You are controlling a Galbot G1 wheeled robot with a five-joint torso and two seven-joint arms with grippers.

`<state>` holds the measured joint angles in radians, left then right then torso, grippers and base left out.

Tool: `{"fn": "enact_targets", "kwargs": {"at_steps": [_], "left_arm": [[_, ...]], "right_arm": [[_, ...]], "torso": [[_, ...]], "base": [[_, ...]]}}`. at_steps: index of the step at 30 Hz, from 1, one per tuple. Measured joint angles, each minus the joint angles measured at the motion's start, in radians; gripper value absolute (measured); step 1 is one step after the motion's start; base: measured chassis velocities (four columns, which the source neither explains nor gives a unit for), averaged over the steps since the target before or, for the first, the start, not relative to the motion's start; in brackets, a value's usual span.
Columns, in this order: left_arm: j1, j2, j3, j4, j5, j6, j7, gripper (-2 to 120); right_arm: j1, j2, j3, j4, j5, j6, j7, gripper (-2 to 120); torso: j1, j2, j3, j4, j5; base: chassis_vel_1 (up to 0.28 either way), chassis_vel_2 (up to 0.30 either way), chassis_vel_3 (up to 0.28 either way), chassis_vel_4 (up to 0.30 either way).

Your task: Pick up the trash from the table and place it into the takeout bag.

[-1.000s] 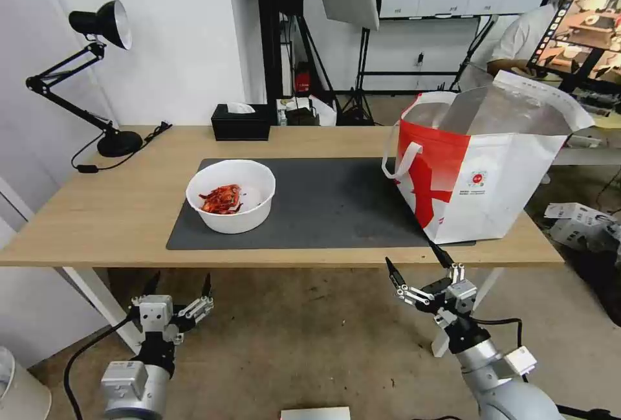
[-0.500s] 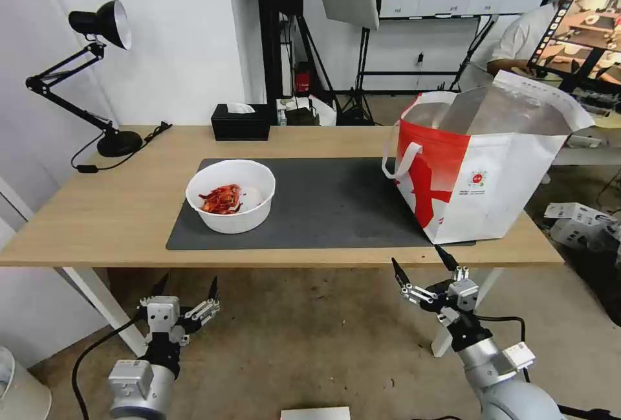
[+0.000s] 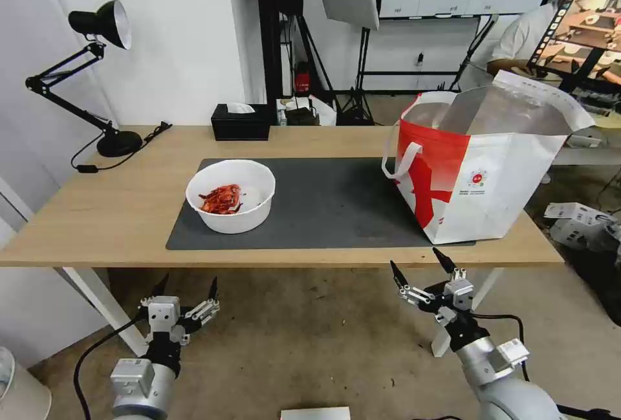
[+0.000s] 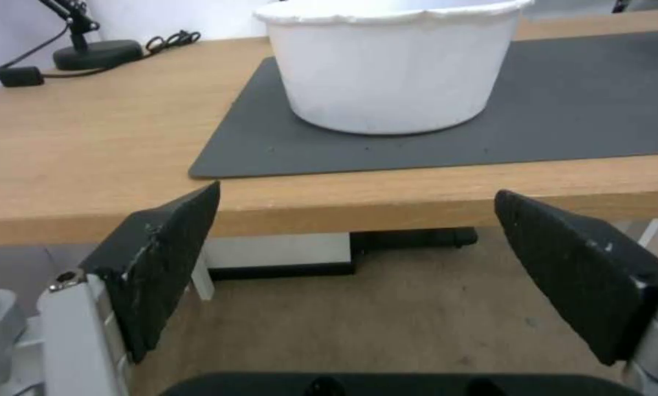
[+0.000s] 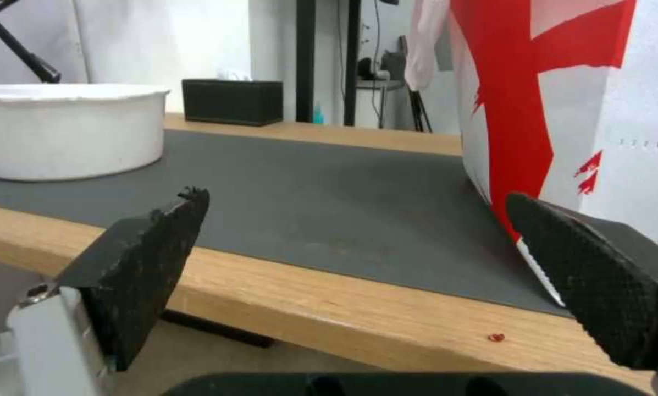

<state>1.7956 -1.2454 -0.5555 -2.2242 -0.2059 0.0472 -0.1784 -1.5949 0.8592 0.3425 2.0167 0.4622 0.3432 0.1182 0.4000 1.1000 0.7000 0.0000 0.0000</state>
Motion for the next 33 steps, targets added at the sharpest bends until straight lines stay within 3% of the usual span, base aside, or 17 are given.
{"fn": "enact_targets", "kwargs": {"at_steps": [15,19,22,23,26,27,30,31,33], "left_arm": [[-0.018,0.016,-0.003,0.004,-0.006,0.0,-0.003,100],[-0.073,0.047,-0.018,-0.02,-0.06,0.034,-0.02,100],[-0.191,0.123,-0.038,-0.04,-0.195,0.115,-0.065,100],[-0.191,0.123,-0.038,-0.04,-0.195,0.115,-0.065,100],[-0.282,0.236,-0.072,-0.045,-0.358,0.189,-0.116,100],[-0.282,0.236,-0.072,-0.045,-0.358,0.189,-0.116,100],[-0.375,0.359,-0.086,-0.011,-0.523,0.245,-0.154,100],[-0.375,0.359,-0.086,-0.011,-0.523,0.245,-0.154,100],[-0.451,0.423,-0.079,0.027,-0.656,0.282,-0.171,100]], "right_arm": [[0.001,0.0,-0.001,0.0,0.0,0.0,0.001,100],[0.001,0.0,-0.001,0.0,0.0,0.0,0.001,100],[0.001,0.0,-0.001,0.0,0.0,0.0,0.001,100],[0.001,0.0,-0.001,0.0,0.0,0.0,0.001,100],[0.001,0.0,-0.001,0.0,0.0,0.0,0.001,100],[0.001,0.0,-0.001,0.0,0.0,0.0,0.001,100],[0.001,0.0,-0.001,0.001,0.0,0.0,0.001,100],[0.001,0.0,-0.001,0.001,0.0,0.0,0.001,100],[0.001,0.0,-0.001,0.001,0.0,0.0,0.001,100]], "torso": [[0.0,0.0,0.0,0.0,0.0],[0.0,0.0,0.0,0.0001,0.0],[0.0,0.0,0.0,-0.0003,-0.0001],[0.0,0.0,0.0,-0.0003,-0.0001],[0.0,0.0,0.0,-0.0001,0.0],[0.0,0.0,0.0,-0.0001,0.0],[0.0,0.0,0.0,-0.0001,-0.0002],[0.0,0.0,0.0,-0.0001,-0.0002],[0.0,0.0,0.0,0.0001,-0.0003]], "base": [[0.0,0.0,0.0,0.0],[0.0,0.0,0.0,0.0],[0.0,0.0,0.0,0.0],[0.0,0.0,0.0,0.0],[0.0,0.0,0.0,0.0],[0.0,0.0,0.0,0.0],[0.0,0.0,0.0,0.0],[0.0,0.0,0.0,0.0],[0.0,0.0,0.0,0.0]]}}
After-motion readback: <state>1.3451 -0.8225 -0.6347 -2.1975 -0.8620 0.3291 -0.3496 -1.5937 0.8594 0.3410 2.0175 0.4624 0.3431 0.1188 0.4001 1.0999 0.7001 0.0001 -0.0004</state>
